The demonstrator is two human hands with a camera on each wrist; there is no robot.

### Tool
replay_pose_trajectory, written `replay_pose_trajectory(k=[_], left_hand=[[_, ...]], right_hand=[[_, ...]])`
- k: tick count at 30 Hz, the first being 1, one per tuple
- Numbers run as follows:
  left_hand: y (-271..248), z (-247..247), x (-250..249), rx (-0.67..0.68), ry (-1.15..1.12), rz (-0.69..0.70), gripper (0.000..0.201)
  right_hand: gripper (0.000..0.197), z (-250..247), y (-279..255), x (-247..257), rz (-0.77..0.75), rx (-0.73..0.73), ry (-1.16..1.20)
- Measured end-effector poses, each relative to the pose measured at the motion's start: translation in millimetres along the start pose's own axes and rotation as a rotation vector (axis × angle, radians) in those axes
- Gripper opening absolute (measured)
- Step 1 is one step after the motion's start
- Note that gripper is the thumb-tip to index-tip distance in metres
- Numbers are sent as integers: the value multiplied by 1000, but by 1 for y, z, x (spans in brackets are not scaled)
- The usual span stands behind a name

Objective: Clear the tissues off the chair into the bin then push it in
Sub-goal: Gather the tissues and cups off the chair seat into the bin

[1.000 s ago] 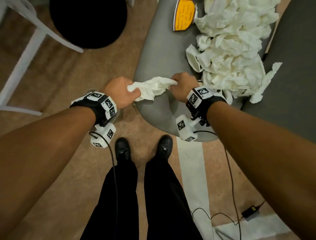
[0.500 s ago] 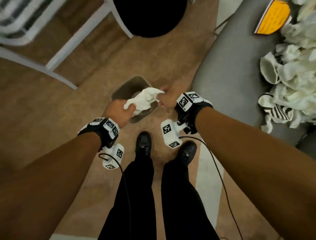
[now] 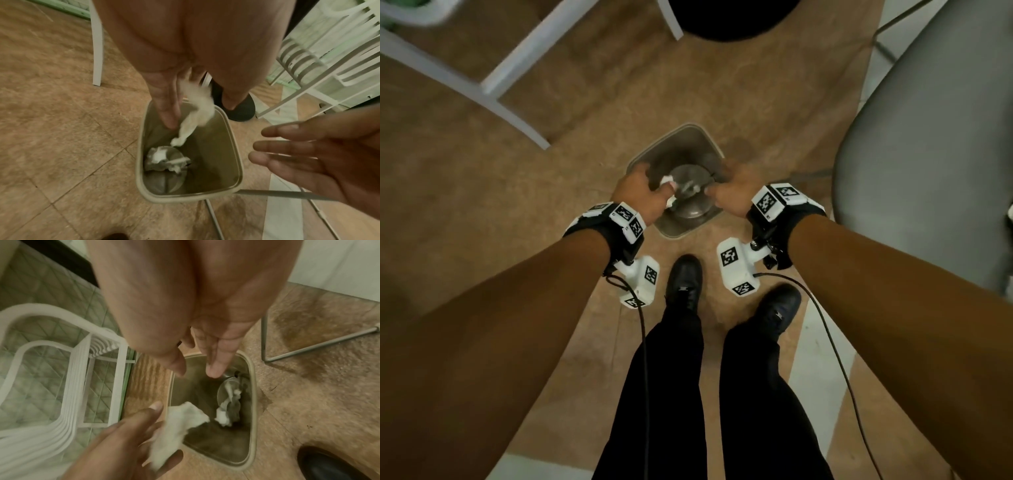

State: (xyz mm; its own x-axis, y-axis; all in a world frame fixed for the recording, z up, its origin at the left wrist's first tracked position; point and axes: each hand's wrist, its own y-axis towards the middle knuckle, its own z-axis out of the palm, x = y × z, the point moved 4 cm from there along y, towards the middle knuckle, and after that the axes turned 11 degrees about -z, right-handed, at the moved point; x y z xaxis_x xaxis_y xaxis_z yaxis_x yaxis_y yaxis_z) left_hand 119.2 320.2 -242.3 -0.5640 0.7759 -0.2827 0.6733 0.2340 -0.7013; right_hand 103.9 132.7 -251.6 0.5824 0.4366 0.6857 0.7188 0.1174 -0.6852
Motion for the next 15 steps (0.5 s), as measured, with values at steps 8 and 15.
replay_pose_trajectory(k=[8,15], left_hand=[[-20,-26,-83,-10,49,36,54],[-76,3,-222,1,198,381,26]], right_hand=[[64,-65,-56,28,-21,-190,246],[57,-185,-119,7,-13,-368,139]])
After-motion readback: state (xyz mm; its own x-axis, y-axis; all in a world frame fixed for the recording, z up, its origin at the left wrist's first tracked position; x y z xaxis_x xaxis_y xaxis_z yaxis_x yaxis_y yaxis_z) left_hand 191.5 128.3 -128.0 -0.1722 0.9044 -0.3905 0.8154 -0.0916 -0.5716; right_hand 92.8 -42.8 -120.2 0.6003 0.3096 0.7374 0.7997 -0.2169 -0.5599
